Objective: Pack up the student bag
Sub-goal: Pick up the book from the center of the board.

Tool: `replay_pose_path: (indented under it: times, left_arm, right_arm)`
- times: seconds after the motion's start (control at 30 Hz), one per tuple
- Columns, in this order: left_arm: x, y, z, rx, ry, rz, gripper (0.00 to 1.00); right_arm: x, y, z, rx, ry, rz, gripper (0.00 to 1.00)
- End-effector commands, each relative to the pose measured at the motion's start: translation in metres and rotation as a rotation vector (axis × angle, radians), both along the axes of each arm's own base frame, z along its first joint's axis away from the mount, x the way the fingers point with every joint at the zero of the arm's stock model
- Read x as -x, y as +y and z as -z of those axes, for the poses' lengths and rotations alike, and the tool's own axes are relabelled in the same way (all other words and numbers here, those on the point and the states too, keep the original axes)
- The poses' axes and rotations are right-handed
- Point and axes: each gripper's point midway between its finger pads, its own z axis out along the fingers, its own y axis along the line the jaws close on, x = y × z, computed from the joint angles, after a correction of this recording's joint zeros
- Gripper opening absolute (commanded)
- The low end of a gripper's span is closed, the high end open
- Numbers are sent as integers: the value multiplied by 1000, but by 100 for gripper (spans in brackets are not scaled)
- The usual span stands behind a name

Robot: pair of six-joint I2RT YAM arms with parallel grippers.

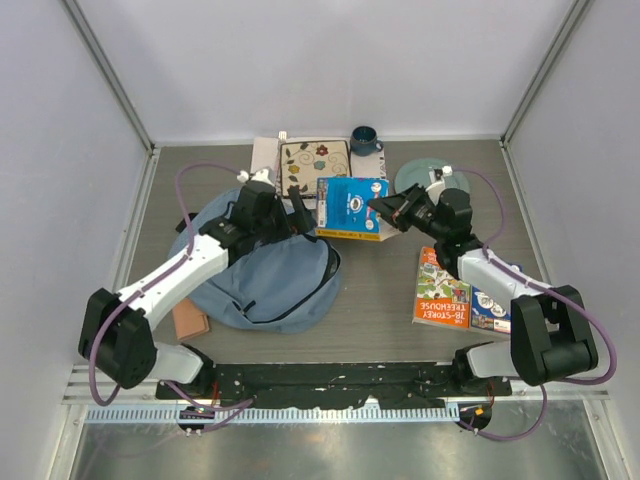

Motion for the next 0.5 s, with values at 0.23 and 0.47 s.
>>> replay_pose_path:
  times: [0.23,0.47]
  left_arm:
    - [29,-1,-5,483,42,-207,100]
    - [12,-18,-34,677,-48,-215,100]
  right_arm:
    - [21,25,-93,-249,-237,-39,1]
    - [29,38,-93,-272,-205,-81,1]
